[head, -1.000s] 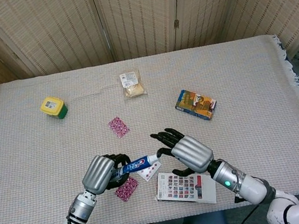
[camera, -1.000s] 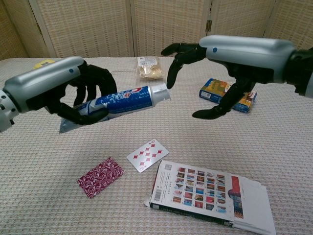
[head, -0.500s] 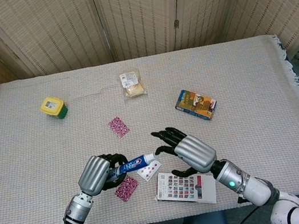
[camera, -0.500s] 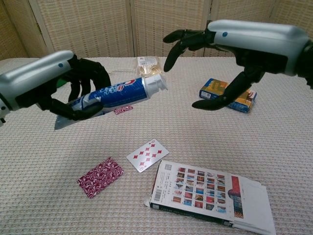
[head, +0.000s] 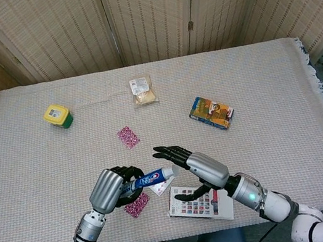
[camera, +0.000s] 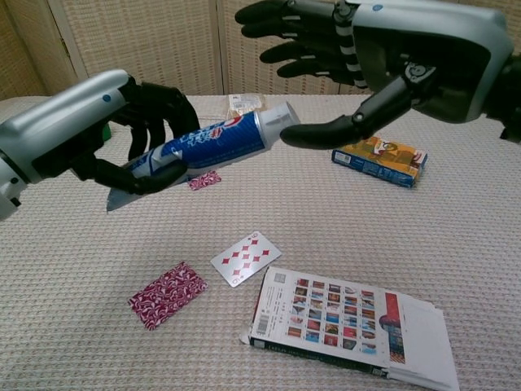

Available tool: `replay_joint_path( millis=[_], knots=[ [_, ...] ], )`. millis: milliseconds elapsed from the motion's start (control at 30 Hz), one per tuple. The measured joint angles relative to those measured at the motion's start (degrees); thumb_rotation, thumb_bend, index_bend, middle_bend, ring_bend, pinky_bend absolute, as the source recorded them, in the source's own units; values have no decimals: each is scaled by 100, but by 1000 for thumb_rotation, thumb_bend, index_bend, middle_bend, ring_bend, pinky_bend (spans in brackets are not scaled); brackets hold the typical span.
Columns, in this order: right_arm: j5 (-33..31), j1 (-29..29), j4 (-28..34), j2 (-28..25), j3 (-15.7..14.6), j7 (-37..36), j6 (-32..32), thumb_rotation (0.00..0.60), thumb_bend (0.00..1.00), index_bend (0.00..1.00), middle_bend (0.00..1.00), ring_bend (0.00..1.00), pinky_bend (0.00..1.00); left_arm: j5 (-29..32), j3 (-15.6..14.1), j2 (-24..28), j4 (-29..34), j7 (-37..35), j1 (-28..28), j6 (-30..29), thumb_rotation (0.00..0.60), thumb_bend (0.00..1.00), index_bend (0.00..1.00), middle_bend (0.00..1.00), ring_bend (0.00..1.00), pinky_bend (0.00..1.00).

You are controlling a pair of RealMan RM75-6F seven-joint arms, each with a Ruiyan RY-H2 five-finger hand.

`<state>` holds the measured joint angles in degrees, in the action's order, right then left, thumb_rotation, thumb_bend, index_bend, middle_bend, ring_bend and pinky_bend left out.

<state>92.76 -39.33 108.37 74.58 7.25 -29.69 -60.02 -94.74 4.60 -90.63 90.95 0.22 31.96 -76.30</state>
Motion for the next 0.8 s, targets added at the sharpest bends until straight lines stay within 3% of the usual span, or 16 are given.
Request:
replay_joint_path(
  millis=[167,800],
  knots=[
    [136,-147,-255,301,16,-599,-85,580,325,0,0,0,0,-18,38,-72,-2,-29,10,-47,600,756,784,823,712,684],
    [137,-290,-619,620,7,-1194,-324,576,325,0,0,0,0,-175,62,-124,48,-129,3,-228,600,762,786,826,713,684]
  ],
)
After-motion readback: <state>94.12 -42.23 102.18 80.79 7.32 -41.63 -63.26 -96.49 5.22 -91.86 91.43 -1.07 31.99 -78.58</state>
